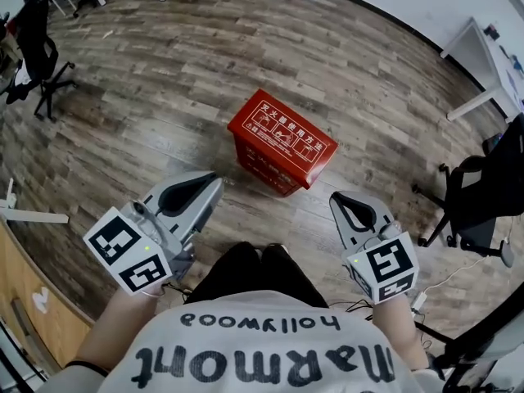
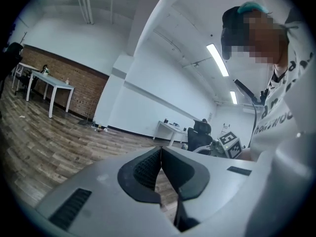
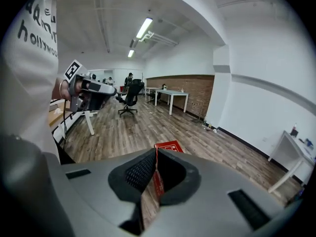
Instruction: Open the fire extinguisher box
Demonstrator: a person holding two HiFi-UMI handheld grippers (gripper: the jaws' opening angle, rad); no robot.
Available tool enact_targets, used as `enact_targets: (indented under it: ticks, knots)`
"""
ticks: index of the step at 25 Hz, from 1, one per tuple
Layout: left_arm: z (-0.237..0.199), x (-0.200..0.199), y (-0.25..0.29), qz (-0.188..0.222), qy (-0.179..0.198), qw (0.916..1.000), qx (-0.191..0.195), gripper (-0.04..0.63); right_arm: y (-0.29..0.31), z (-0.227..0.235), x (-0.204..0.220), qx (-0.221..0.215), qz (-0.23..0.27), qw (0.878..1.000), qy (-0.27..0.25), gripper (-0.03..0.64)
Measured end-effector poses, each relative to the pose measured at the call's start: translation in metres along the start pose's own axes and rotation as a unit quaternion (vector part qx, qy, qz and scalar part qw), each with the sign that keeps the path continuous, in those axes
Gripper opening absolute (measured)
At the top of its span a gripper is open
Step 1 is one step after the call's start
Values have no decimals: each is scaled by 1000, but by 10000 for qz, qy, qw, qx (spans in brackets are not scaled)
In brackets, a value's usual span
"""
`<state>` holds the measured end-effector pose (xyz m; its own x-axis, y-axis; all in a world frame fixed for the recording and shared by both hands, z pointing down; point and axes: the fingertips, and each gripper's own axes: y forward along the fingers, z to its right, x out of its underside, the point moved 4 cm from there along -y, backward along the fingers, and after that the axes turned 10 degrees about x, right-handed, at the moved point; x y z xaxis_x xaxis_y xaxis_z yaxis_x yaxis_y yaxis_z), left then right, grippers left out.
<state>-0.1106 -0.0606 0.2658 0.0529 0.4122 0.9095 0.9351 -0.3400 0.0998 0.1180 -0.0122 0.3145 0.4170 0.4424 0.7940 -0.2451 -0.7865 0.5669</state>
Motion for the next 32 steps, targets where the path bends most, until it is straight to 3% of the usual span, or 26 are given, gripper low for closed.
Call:
enact_targets:
  ticks: [9, 20, 23, 28, 32]
  knots:
    - [6, 25, 26, -170, -242, 9996, -17, 6, 16, 2, 10, -489, -60, 9988, -14, 12]
    - [40, 57, 68, -123, -97, 9999, -44, 6, 29, 14, 55, -875, -169, 9960, 71, 12]
    - [43, 71, 68, 5, -243, 9996, -130, 6, 39, 15, 62, -836, -235, 9962, -45, 12]
    - [24, 99, 59, -286, -547, 9981, -76, 6, 57, 7, 72, -700, -474, 9963, 138, 12]
    - [4, 105, 53, -408, -466, 9978, 247, 6, 71, -5, 83, -452, -671, 9962, 331, 12]
